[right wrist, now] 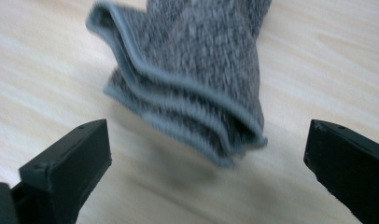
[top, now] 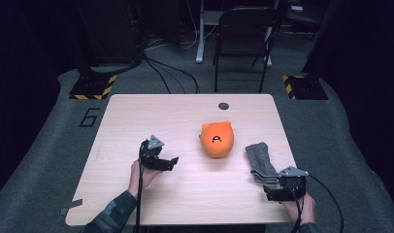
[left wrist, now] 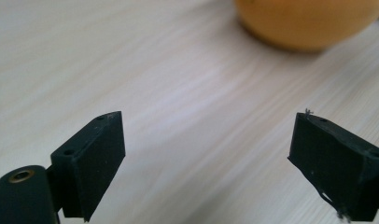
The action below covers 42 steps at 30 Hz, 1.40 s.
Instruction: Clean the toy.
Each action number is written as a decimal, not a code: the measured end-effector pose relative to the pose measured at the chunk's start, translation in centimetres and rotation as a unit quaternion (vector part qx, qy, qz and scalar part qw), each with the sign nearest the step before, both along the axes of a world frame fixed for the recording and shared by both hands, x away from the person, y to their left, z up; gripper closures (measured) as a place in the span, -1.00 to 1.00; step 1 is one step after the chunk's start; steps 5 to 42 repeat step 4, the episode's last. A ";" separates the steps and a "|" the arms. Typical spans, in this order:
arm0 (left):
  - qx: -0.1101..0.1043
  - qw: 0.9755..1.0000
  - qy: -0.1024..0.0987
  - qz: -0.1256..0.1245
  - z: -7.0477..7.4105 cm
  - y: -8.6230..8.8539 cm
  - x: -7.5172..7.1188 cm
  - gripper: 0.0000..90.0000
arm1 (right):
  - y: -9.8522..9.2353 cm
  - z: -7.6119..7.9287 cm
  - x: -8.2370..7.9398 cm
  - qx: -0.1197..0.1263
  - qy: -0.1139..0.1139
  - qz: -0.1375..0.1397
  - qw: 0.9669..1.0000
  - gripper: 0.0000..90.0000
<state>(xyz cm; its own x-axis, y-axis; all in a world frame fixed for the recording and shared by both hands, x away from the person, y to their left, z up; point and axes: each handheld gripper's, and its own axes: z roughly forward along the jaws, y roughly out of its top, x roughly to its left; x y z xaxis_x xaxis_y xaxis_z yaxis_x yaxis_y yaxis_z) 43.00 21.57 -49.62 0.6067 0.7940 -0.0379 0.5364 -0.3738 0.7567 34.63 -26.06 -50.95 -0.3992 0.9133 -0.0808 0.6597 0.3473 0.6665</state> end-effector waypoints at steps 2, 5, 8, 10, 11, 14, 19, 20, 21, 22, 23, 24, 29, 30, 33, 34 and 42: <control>0.014 1.000 0.026 -0.005 -1.4 0.8 -0.1 -0.80 | -0.2 -0.5 -0.2 -0.007 0.004 0.004 1.000 -1.00; 0.017 0.999 0.041 0.001 -2.5 1.0 -0.2 -0.85 | -0.5 -1.0 -0.3 -0.010 0.006 0.007 1.000 -1.00; 0.017 0.999 0.041 0.001 -2.5 1.0 -0.2 -0.85 | -0.5 -1.0 -0.3 -0.010 0.006 0.007 1.000 -1.00; 0.017 0.999 0.041 0.001 -2.5 1.0 -0.2 -0.85 | -0.5 -1.0 -0.3 -0.010 0.006 0.007 1.000 -1.00; 0.017 0.999 0.041 0.001 -2.5 1.0 -0.2 -0.85 | -0.5 -1.0 -0.3 -0.010 0.006 0.007 1.000 -1.00; 0.017 0.999 0.041 0.001 -2.5 1.0 -0.2 -0.85 | -0.5 -1.0 -0.3 -0.010 0.006 0.007 1.000 -1.00; 0.017 0.999 0.041 0.001 -2.5 1.0 -0.2 -0.85 | -0.5 -1.0 -0.3 -0.010 0.006 0.007 1.000 -1.00; 0.017 0.999 0.041 0.001 -2.5 1.0 -0.2 -0.85 | -0.5 -1.0 -0.3 -0.010 0.006 0.007 1.000 -1.00; 0.017 0.999 0.041 0.001 -2.5 1.0 -0.2 -0.85 | -0.5 -1.0 -0.3 -0.010 0.006 0.007 1.000 -1.00; 0.017 0.999 0.041 0.001 -2.5 1.0 -0.2 -0.85 | -0.5 -1.0 -0.3 -0.010 0.006 0.007 1.000 -1.00; 0.017 0.999 0.041 0.001 -2.5 1.0 -0.2 -0.85 | -0.5 -1.0 -0.3 -0.010 0.006 0.007 1.000 -1.00; 0.017 0.999 0.041 0.001 -2.5 1.0 -0.2 -0.85 | -0.5 -1.0 -0.3 -0.010 0.006 0.007 1.000 -1.00; 0.017 0.999 0.041 0.001 -2.5 1.0 -0.2 -0.85 | -0.5 -1.0 -0.3 -0.010 0.006 0.007 1.000 -1.00; 0.017 0.999 0.041 0.001 -2.5 1.0 -0.2 -0.85 | -0.5 -1.0 -0.3 -0.010 0.006 0.007 1.000 -1.00; 0.017 0.999 0.041 0.001 -2.5 1.0 -0.2 -0.85 | -0.5 -1.0 -0.3 -0.010 0.006 0.007 1.000 -1.00; 0.017 0.999 0.041 0.001 -2.5 1.0 -0.2 -0.85 | -0.5 -1.0 -0.3 -0.010 0.006 0.007 1.000 -1.00; 0.017 0.999 0.041 0.001 -2.5 1.0 -0.2 -0.85 | -0.5 -1.0 -0.3 -0.010 0.006 0.007 1.000 -1.00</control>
